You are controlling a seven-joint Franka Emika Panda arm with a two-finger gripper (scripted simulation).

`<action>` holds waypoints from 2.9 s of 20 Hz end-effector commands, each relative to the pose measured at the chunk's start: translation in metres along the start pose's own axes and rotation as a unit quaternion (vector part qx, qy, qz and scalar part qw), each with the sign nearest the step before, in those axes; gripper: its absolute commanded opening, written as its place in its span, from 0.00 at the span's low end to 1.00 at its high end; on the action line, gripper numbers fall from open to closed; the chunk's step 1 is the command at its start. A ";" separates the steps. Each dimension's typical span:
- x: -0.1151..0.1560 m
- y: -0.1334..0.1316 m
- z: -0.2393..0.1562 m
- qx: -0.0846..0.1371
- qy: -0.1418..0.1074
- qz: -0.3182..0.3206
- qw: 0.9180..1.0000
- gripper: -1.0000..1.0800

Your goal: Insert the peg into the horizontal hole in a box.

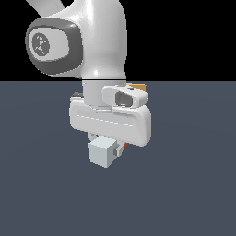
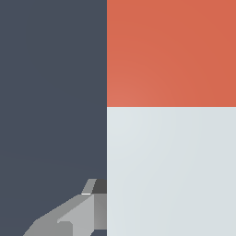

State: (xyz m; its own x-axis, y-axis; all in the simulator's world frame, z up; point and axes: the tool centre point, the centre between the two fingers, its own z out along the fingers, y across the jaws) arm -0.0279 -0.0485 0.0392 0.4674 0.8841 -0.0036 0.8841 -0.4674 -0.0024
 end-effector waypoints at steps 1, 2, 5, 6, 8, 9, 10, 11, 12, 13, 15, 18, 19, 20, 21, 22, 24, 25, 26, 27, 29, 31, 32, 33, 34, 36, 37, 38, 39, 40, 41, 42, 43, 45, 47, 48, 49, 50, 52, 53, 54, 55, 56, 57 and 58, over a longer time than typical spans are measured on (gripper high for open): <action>0.016 0.012 -0.007 -0.002 0.001 -0.031 1.000 0.00; 0.023 0.016 -0.009 -0.002 0.001 -0.045 0.999 0.00; 0.043 0.028 -0.015 -0.002 0.001 -0.084 0.996 0.00; 0.050 0.032 -0.017 -0.002 0.001 -0.096 0.995 0.00; 0.064 0.038 -0.021 -0.002 0.001 -0.122 0.993 0.00; 0.072 0.041 -0.023 -0.002 0.001 -0.135 0.991 0.00; 0.079 0.044 -0.025 -0.002 0.001 -0.148 0.989 0.00; 0.086 0.046 -0.027 -0.002 0.001 -0.160 0.987 0.00; 0.094 0.048 -0.029 -0.002 0.001 -0.173 0.985 0.00; 0.101 0.050 -0.031 -0.002 0.001 -0.185 0.983 0.00; 0.116 0.054 -0.035 -0.002 0.001 -0.210 0.978 0.00; 0.139 0.058 -0.040 -0.002 0.001 -0.247 0.969 0.00; 0.147 0.059 -0.042 -0.002 0.001 -0.259 0.966 0.00; 0.154 0.059 -0.044 -0.002 0.001 -0.272 0.962 0.00; 0.162 0.060 -0.046 -0.002 0.001 -0.284 0.959 0.00; 0.170 0.060 -0.048 -0.002 0.001 -0.296 0.955 0.00; 0.185 0.060 -0.051 -0.002 0.001 -0.319 0.948 0.00; 0.192 0.060 -0.053 -0.002 0.001 -0.330 0.944 0.00; 0.198 0.059 -0.054 -0.002 0.001 -0.340 0.940 0.00; 0.204 0.059 -0.056 -0.002 0.001 -0.349 0.937 0.00; 0.215 0.057 -0.058 -0.002 0.001 -0.366 0.931 0.00; 0.225 0.056 -0.060 -0.002 0.001 -0.381 0.925 0.00; 0.229 0.055 -0.061 -0.002 0.001 -0.387 0.922 0.00; 0.233 0.054 -0.062 -0.002 0.001 -0.393 0.920 0.00; 0.236 0.054 -0.063 -0.002 0.001 -0.398 0.918 0.00; 0.242 0.052 -0.064 -0.002 0.001 -0.406 0.914 0.00; 0.244 0.052 -0.065 -0.002 0.001 -0.409 0.912 0.00; 0.246 0.051 -0.065 -0.002 0.001 -0.412 0.911 0.00; 0.247 0.051 -0.065 -0.002 0.001 -0.414 0.910 0.00; 0.248 0.051 -0.066 -0.002 0.001 -0.416 0.910 0.00; 0.248 0.050 -0.066 -0.002 0.001 -0.417 0.909 0.00; 0.249 0.050 -0.066 -0.002 0.001 -0.417 0.909 0.00; 0.249 0.050 -0.066 -0.002 0.001 -0.417 0.909 0.00; 0.249 0.050 -0.066 -0.002 0.001 -0.417 0.909 0.00; 0.248 0.049 -0.064 0.000 0.001 -0.417 0.909 0.00; 0.249 0.050 -0.066 -0.002 0.001 -0.418 0.908 0.00; 0.250 0.051 -0.068 -0.003 0.001 -0.419 0.908 0.00; 0.250 0.051 -0.069 -0.004 0.001 -0.419 0.908 0.00; 0.250 0.051 -0.069 -0.004 0.001 -0.419 0.908 0.00; 0.250 0.051 -0.069 -0.004 0.001 -0.419 0.908 0.00; 0.249 0.050 -0.066 -0.002 0.001 -0.419 0.908 0.00; 0.249 0.050 -0.066 -0.002 0.001 -0.419 0.908 0.00; 0.250 0.049 -0.066 -0.002 0.001 -0.419 0.908 0.00; 0.251 0.048 -0.066 -0.002 0.001 -0.419 0.908 0.00; 0.252 0.047 -0.066 -0.002 0.001 -0.419 0.908 0.00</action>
State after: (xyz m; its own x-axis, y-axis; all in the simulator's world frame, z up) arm 0.1309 0.1496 0.1011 -0.3687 0.9296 -0.0003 0.9295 0.3687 -0.0061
